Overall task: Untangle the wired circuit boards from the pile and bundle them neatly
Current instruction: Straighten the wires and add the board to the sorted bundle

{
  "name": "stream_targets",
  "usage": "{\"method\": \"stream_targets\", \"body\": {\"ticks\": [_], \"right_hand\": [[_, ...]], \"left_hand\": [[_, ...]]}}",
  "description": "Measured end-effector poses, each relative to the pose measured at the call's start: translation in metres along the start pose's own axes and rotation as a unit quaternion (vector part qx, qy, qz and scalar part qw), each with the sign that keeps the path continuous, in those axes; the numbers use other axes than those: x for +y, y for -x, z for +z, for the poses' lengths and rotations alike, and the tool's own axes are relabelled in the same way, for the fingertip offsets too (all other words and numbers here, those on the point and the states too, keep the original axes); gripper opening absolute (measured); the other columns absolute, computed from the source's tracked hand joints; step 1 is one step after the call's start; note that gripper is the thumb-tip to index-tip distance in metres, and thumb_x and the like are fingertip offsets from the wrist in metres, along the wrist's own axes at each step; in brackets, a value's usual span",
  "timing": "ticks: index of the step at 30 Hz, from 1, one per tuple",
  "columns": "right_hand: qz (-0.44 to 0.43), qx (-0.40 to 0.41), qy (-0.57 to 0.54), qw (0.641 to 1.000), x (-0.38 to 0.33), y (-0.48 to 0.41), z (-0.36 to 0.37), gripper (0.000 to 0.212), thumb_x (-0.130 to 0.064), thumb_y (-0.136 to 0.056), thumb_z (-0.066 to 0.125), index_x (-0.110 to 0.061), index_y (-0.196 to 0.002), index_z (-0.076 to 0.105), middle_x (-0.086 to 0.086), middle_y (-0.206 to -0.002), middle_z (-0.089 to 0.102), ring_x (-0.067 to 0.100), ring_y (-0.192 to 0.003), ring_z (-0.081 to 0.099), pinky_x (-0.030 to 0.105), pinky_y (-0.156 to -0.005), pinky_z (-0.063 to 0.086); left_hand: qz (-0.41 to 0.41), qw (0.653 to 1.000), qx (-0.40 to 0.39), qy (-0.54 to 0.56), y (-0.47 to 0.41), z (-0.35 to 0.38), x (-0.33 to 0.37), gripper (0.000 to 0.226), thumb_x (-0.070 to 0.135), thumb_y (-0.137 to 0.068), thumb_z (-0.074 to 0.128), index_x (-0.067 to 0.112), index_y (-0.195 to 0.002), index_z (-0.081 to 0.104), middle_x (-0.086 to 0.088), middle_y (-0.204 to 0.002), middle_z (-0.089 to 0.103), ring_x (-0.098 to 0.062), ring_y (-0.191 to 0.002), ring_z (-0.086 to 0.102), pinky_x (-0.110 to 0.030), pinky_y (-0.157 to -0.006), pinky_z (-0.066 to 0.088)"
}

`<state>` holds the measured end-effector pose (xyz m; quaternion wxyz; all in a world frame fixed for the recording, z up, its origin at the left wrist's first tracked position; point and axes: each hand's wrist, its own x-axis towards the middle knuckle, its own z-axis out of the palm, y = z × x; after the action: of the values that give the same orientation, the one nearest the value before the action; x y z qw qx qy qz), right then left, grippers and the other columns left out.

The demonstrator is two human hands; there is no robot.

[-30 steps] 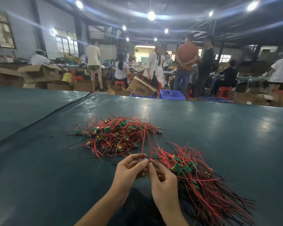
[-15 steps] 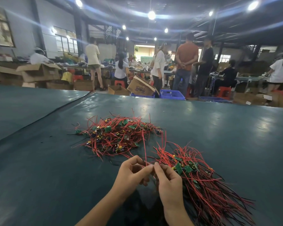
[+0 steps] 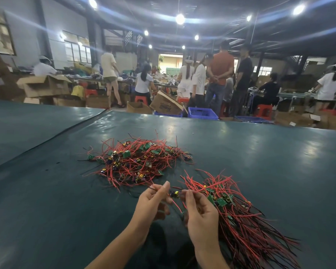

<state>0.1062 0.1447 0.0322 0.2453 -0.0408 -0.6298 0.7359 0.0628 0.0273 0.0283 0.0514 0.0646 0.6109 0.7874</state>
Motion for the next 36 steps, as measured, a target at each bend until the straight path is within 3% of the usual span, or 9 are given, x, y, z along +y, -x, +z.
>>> {"method": "stream_targets", "body": {"ticks": [4,9,14,19,21,24,30,33,36], "right_hand": [[-0.022,-0.071,0.025,0.997,-0.002,0.006,0.002,0.021,-0.019,-0.091,0.059,-0.02,-0.078,0.075,0.0,-0.079,0.074,0.01,-0.072,0.07,0.015,-0.063,0.053],[0.016,-0.034,0.057,0.998,0.001,0.002,0.0,0.025,-0.022,-0.093,0.06,-0.024,-0.075,0.077,-0.001,-0.074,0.075,0.013,-0.073,0.071,0.019,-0.065,0.055],[0.042,-0.053,0.07,0.995,0.001,0.004,0.001,0.032,-0.021,-0.094,0.059,-0.02,-0.067,0.077,0.006,-0.068,0.072,0.012,-0.063,0.067,0.024,-0.059,0.055],[0.067,-0.051,0.051,0.995,-0.001,0.001,0.004,0.034,-0.019,-0.098,0.053,-0.012,-0.073,0.075,0.004,-0.065,0.07,0.006,-0.059,0.063,0.017,-0.055,0.049],[0.087,-0.015,0.016,0.996,-0.004,-0.005,0.001,0.034,-0.02,-0.098,0.052,-0.014,-0.073,0.075,-0.006,-0.051,0.058,0.002,-0.046,0.052,0.014,-0.045,0.04],[0.109,0.041,-0.056,0.992,-0.012,-0.016,-0.01,0.034,-0.023,-0.099,0.052,-0.023,-0.075,0.076,-0.011,-0.049,0.038,0.001,-0.039,0.032,0.018,-0.038,0.028],[0.092,0.082,-0.148,0.981,-0.018,-0.025,-0.017,0.035,-0.021,-0.098,0.053,-0.021,-0.073,0.078,-0.012,-0.054,0.04,0.001,-0.037,0.023,0.014,-0.033,0.021],[0.062,0.084,-0.098,0.99,-0.015,-0.022,-0.016,0.028,-0.024,-0.095,0.057,-0.015,-0.078,0.077,-0.011,-0.049,0.041,0.003,-0.037,0.029,0.017,-0.034,0.026],[0.009,0.009,0.007,1.0,-0.007,-0.01,-0.005,0.027,-0.022,-0.089,0.065,-0.005,-0.07,0.073,0.008,-0.05,0.057,0.003,-0.048,0.05,0.013,-0.047,0.04]], "left_hand": [[-0.014,0.996,-0.079,-0.041,0.006,0.006,-0.006,0.058,0.07,-0.068,0.066,0.013,-0.078,0.072,-0.012,-0.07,0.066,-0.021,-0.061,0.061,-0.028,-0.059,0.049],[0.023,0.992,-0.096,-0.085,0.01,0.01,-0.003,0.046,0.06,-0.077,0.059,0.019,-0.055,0.061,0.0,-0.051,0.053,-0.01,-0.046,0.049,-0.019,-0.049,0.04],[0.052,0.989,-0.081,-0.113,0.009,0.012,-0.003,0.039,0.044,-0.086,0.057,0.018,-0.057,0.062,-0.002,-0.052,0.057,-0.012,-0.047,0.052,-0.018,-0.048,0.041],[0.101,0.984,-0.074,-0.13,0.007,0.01,-0.005,0.045,0.029,-0.094,0.058,0.018,-0.051,0.062,0.002,-0.048,0.054,-0.011,-0.045,0.049,-0.018,-0.05,0.041],[0.118,0.983,-0.069,-0.126,0.007,0.01,-0.001,0.046,0.033,-0.09,0.059,0.012,-0.049,0.059,-0.001,-0.045,0.053,-0.013,-0.043,0.048,-0.02,-0.05,0.041],[0.133,0.981,-0.061,-0.128,0.007,0.006,0.009,0.044,0.034,-0.084,0.058,0.013,-0.045,0.053,-0.002,-0.043,0.05,-0.013,-0.04,0.046,-0.02,-0.05,0.041],[0.135,0.98,-0.076,-0.126,0.011,0.007,0.014,0.044,0.035,-0.083,0.058,0.014,-0.046,0.05,0.0,-0.043,0.047,-0.011,-0.04,0.043,-0.018,-0.051,0.039],[0.118,0.983,-0.089,-0.107,0.012,0.008,0.011,0.044,0.038,-0.084,0.058,0.011,-0.05,0.053,-0.002,-0.047,0.05,-0.013,-0.043,0.047,-0.021,-0.053,0.041],[0.106,0.984,-0.1,-0.099,0.014,0.013,0.007,0.045,0.044,-0.087,0.063,0.017,-0.051,0.055,-0.004,-0.049,0.053,-0.014,-0.045,0.047,-0.022,-0.05,0.039]]}}
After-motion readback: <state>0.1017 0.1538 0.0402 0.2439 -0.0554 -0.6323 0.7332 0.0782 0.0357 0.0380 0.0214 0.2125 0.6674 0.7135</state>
